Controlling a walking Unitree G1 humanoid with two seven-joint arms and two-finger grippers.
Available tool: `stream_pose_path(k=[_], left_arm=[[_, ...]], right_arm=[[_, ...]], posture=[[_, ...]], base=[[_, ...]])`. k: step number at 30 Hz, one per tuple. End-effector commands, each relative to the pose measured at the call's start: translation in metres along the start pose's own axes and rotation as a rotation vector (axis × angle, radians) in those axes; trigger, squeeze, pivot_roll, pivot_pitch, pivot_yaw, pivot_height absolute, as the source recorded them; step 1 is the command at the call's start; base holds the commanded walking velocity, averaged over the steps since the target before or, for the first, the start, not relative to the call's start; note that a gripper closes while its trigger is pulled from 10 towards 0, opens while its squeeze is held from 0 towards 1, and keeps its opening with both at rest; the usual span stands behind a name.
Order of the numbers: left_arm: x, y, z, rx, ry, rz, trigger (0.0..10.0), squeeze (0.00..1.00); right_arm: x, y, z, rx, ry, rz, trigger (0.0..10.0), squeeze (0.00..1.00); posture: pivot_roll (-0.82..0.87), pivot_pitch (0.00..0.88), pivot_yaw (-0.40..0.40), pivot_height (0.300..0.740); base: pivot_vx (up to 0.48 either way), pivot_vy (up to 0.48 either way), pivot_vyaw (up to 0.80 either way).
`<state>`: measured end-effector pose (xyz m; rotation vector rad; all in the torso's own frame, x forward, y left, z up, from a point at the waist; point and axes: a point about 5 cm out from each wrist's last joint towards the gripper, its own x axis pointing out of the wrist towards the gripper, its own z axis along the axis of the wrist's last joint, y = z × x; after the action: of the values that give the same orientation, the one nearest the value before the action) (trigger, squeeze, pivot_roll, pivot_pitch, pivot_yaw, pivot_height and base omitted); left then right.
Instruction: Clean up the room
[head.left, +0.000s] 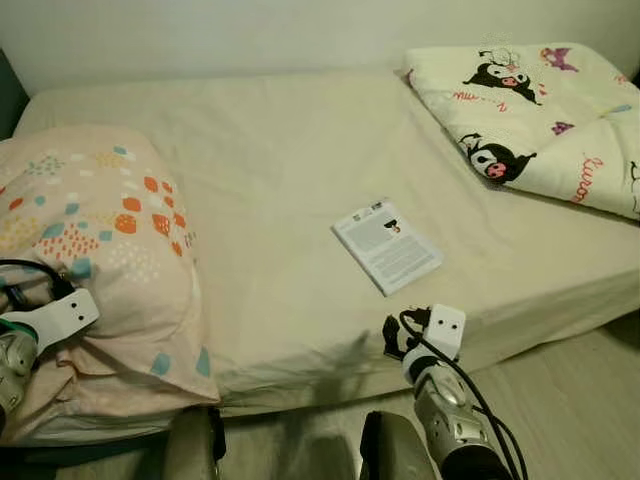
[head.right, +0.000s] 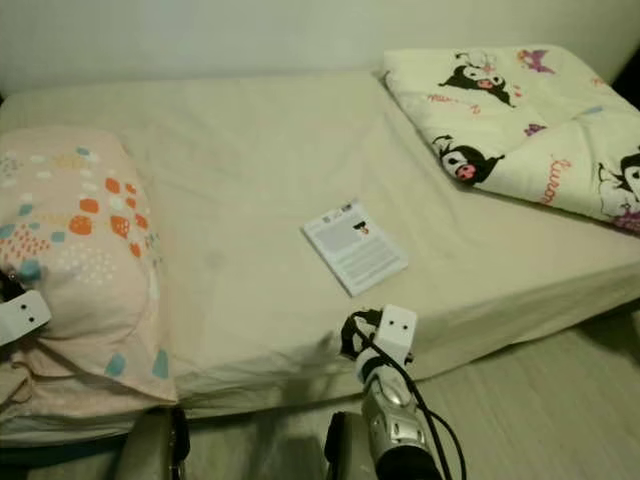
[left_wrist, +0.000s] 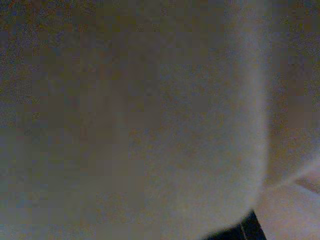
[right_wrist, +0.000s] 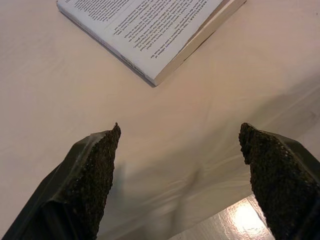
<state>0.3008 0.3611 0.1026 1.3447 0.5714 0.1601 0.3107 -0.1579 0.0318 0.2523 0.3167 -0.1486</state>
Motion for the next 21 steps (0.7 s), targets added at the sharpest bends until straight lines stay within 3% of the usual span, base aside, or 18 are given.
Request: stream_pose_path(k=[1,2,3,4,5,6,7,10,11,12,13,14,15,16,17,18,19,21], left_arm=[[0.000,0.004,0.001,-0.037,-0.009,0.015,0.0,0.00],[0.000,0.004,0.001,-0.037,-0.009,0.015,0.0,0.00],[-0.006,-0.018,0.025,-0.268,-0.117,-0.093,7.5,0.00],[-0.006,-0.018,0.025,-0.268,-0.117,-0.093,7.5,0.00],[-0.011,-0.027,0.036,-0.402,-0.188,-0.151,10.0,0.00],[-0.011,-0.027,0.036,-0.402,-0.188,-0.151,10.0,0.00],[-0.017,-0.031,0.044,-0.491,-0.246,-0.189,10.0,0.00],[-0.025,-0.033,0.052,-0.561,-0.321,-0.224,10.0,0.00],[-0.037,-0.032,0.060,-0.619,-0.417,-0.273,10.0,0.00],[-0.037,-0.032,0.060,-0.619,-0.417,-0.273,10.0,0.00],[-0.052,-0.032,0.065,-0.657,-0.514,-0.351,10.0,0.00],[-0.052,-0.032,0.065,-0.657,-0.514,-0.351,10.0,0.00],[-0.070,-0.032,0.065,-0.643,-0.602,-0.450,10.0,0.00],[-0.070,-0.032,0.065,-0.643,-0.602,-0.450,10.0,0.00],[-0.084,-0.034,0.062,-0.611,-0.657,-0.543,10.0,0.00],[-0.084,-0.034,0.062,-0.611,-0.657,-0.543,10.0,0.00],[-0.098,-0.036,0.057,-0.567,-0.698,-0.632,10.0,0.00],[-0.098,-0.036,0.057,-0.567,-0.698,-0.632,10.0,0.00]], right_arm=[[-0.002,-0.003,-0.005,-0.003,0.013,-0.006,10.0,0.00],[-0.002,-0.003,-0.005,-0.003,0.013,-0.006,10.0,0.00],[-0.003,-0.002,-0.007,0.001,0.020,-0.004,10.0,0.00],[-0.003,-0.002,-0.007,0.001,0.020,-0.004,10.0,0.00],[-0.004,-0.002,-0.009,0.003,0.024,-0.001,10.0,0.00],[-0.004,-0.002,-0.009,0.003,0.024,-0.001,10.0,0.00],[-0.005,-0.001,-0.010,0.004,0.027,0.002,10.0,0.00],[-0.006,-0.001,-0.012,0.003,0.033,0.006,10.0,0.00],[-0.007,0.000,-0.013,0.000,0.037,0.013,10.0,0.00],[-0.007,0.000,-0.013,0.000,0.037,0.013,10.0,0.00],[-0.007,0.000,-0.014,-0.002,0.042,0.020,10.0,0.00],[-0.007,0.000,-0.014,-0.002,0.042,0.020,10.0,0.00],[-0.007,0.001,-0.015,-0.003,0.045,0.027,10.0,0.00],[-0.007,0.001,-0.015,-0.003,0.045,0.027,10.0,0.00],[-0.007,0.001,-0.015,-0.004,0.048,0.033,10.0,0.00],[-0.007,0.001,-0.015,-0.004,0.048,0.033,10.0,0.00],[-0.007,0.001,-0.015,-0.005,0.049,0.037,10.0,0.00],[-0.007,0.001,-0.015,-0.005,0.049,0.037,10.0,0.00]], posture=[[0.17,0.051,-0.003,0.570],[0.17,0.051,-0.003,0.570],[0.17,0.051,-0.003,0.570],[0.17,0.051,-0.003,0.570],[0.16,0.054,0.000,0.570],[0.16,0.054,0.000,0.570],[0.16,0.054,0.000,0.570],[0.16,0.054,0.000,0.570],[0.17,0.051,-0.012,0.570],[0.17,0.051,-0.012,0.570],[0.17,0.046,-0.015,0.570],[0.17,0.046,-0.015,0.570],[0.17,0.042,-0.016,0.570],[0.17,0.042,-0.016,0.570],[0.17,0.042,-0.016,0.570],[0.17,0.042,-0.016,0.570],[0.17,0.036,-0.019,0.570],[0.17,0.036,-0.019,0.570]], base=[[0.000,0.000,0.00],[0.000,0.000,0.00],[0.000,0.000,0.00],[0.000,0.000,0.00],[0.000,0.000,0.00],[0.000,0.000,0.00],[0.000,0.000,0.00],[0.000,0.000,0.00],[0.000,0.000,0.00],[0.000,0.000,0.00],[0.000,0.000,0.00],[0.000,0.000,0.00],[0.000,0.000,0.00],[0.000,0.000,0.00],[0.000,0.000,0.00],[0.000,0.000,0.00],[0.000,0.000,0.00],[0.000,0.000,0.00]])
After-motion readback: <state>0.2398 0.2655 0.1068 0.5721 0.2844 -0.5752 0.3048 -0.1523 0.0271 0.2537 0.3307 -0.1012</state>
